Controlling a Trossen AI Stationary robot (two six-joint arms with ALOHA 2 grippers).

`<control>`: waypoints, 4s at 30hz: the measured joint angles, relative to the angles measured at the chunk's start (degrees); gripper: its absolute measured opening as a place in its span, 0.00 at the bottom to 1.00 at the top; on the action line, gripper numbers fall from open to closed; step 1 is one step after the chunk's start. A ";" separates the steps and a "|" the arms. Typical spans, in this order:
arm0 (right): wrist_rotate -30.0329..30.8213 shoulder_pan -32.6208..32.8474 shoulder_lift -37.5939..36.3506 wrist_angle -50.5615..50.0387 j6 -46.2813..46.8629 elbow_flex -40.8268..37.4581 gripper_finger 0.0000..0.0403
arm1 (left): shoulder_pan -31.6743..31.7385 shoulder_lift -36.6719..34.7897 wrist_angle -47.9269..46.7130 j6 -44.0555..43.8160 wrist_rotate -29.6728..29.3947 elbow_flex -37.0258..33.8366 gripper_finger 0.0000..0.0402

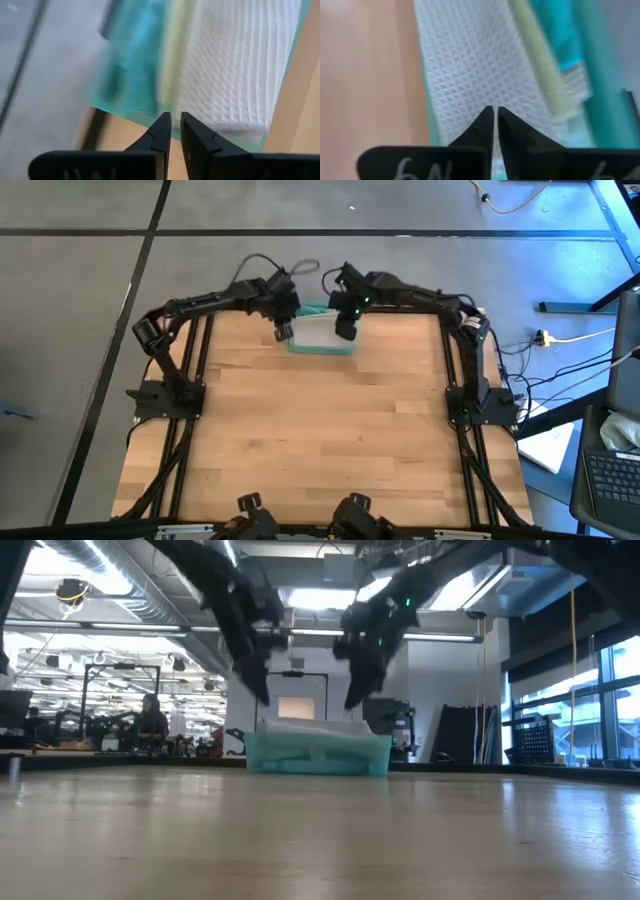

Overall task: Fold microfiber towels
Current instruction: Return to Home Position

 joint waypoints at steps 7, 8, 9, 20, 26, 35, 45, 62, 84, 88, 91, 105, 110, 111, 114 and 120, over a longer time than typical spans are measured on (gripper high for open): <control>-3.76 -1.05 -7.61 -15.95 7.08 8.58 0.11 | 1.66 -10.20 -3.66 -9.14 4.37 6.83 0.08; -4.62 -1.16 -9.34 -17.43 8.52 8.46 0.11 | 1.60 -12.46 -3.68 -11.35 5.85 6.67 0.08; -5.07 -1.19 -11.58 -17.57 9.92 7.54 0.10 | 1.39 -14.88 -3.69 -13.18 6.86 6.25 0.08; 1.19 2.72 -47.89 6.62 32.71 -30.60 0.02 | -7.35 -46.47 4.71 -32.66 6.73 -16.77 0.01; 4.87 7.40 -70.30 47.53 53.69 -65.13 0.02 | -9.23 -61.00 28.94 -51.80 10.38 -35.88 0.00; 10.08 13.91 -88.45 56.63 63.00 -86.55 0.02 | -10.24 -74.33 49.12 -72.00 9.40 -57.08 0.00; 21.40 20.67 -99.40 62.84 61.69 -96.98 0.01 | -12.47 -85.65 52.18 -74.45 3.68 -68.40 0.00; 20.30 30.02 -101.38 65.54 69.30 -96.98 0.01 | -26.86 -93.74 58.33 -75.07 0.26 -74.04 0.00; 26.52 34.70 -101.05 47.88 28.73 -96.91 0.07 | -36.43 -93.69 44.05 -24.00 -15.99 -74.04 0.00; 26.50 34.70 -101.07 47.90 28.72 -96.91 0.07 | -36.41 -93.69 44.07 -23.96 -15.97 -74.04 0.00; 26.50 34.70 -101.07 47.90 28.65 -96.89 0.07 | -36.41 -93.69 44.07 -23.96 -15.90 -74.04 0.00; 26.50 34.70 -101.07 47.92 28.56 -96.89 0.07 | -36.41 -93.69 44.09 -23.96 -15.86 -74.04 0.00; 26.48 34.70 -101.07 47.92 28.56 -96.87 0.07 | -36.41 -93.69 44.09 -23.96 -15.86 -74.04 0.00; 26.48 34.70 -101.09 47.92 28.56 -96.87 0.07 | -36.41 -93.69 44.09 -23.96 -15.86 -74.04 0.00; 26.48 34.70 -101.08 47.92 28.56 -96.87 0.07 | -36.41 -93.69 44.09 -23.96 -15.86 -74.04 0.00; 26.48 34.70 -101.08 47.92 28.56 -96.87 0.07 | -36.41 -93.69 44.11 -23.96 -15.86 -74.04 0.00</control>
